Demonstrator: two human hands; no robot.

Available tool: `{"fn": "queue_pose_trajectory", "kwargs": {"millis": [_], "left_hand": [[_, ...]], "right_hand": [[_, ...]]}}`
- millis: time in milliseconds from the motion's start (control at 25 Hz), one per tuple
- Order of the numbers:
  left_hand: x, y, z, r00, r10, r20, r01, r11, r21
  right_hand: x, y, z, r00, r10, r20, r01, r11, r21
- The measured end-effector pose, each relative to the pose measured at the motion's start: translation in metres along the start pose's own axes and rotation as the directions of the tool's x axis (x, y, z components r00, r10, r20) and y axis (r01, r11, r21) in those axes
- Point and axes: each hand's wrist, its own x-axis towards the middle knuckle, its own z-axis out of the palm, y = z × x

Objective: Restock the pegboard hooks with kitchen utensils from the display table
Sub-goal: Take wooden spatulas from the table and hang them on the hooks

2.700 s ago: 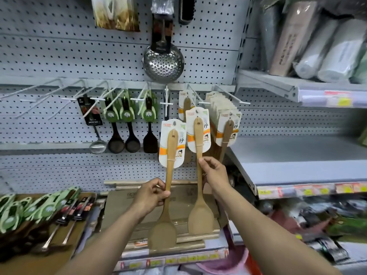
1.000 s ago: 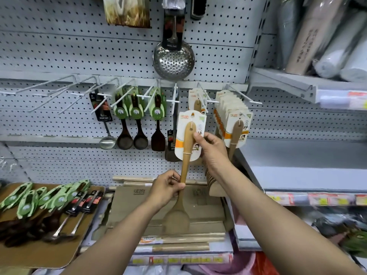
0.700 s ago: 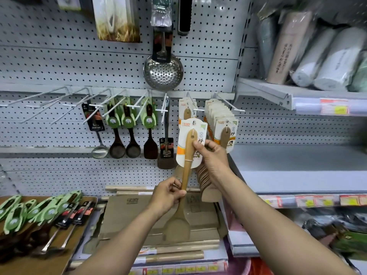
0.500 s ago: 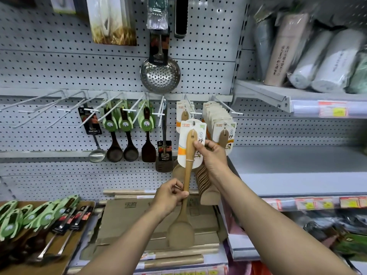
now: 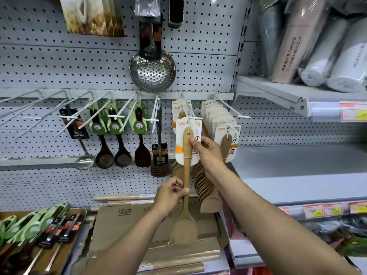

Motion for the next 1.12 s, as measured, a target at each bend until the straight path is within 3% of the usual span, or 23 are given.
{"fn": "queue_pose_trajectory", "kwargs": {"millis": [400,840,960,1120], "left_hand": [[0.102,0.015,-0.015,1.0,-0.005,0.0,0.005,1.0,0.018],[0.162,-0.001,-0.022,1.0,0.003,0.014,-0.004,0.997,0.073],[0.166,-0.004,-0.025,0.999,0.019,0.029,-0.022,0.996,0.084],[0.137,-0.002,-0.038,0.999,0.041,0.026,-0.044,0.992,0.118]], "right_hand": [[0.091,0.02,0.028,0.995,0.02,-0.095,-0.031,0.993,-0.115],[0.121,0.042,0.032,0.999,-0.039,-0.026,0.037,0.994,-0.103],[0.119,0.043,0.032,1.0,0.01,-0.018,-0.011,0.998,-0.062],[0.083,0.031,0.041,0.99,0.084,-0.111,-0.107,0.968,-0.226]]}}
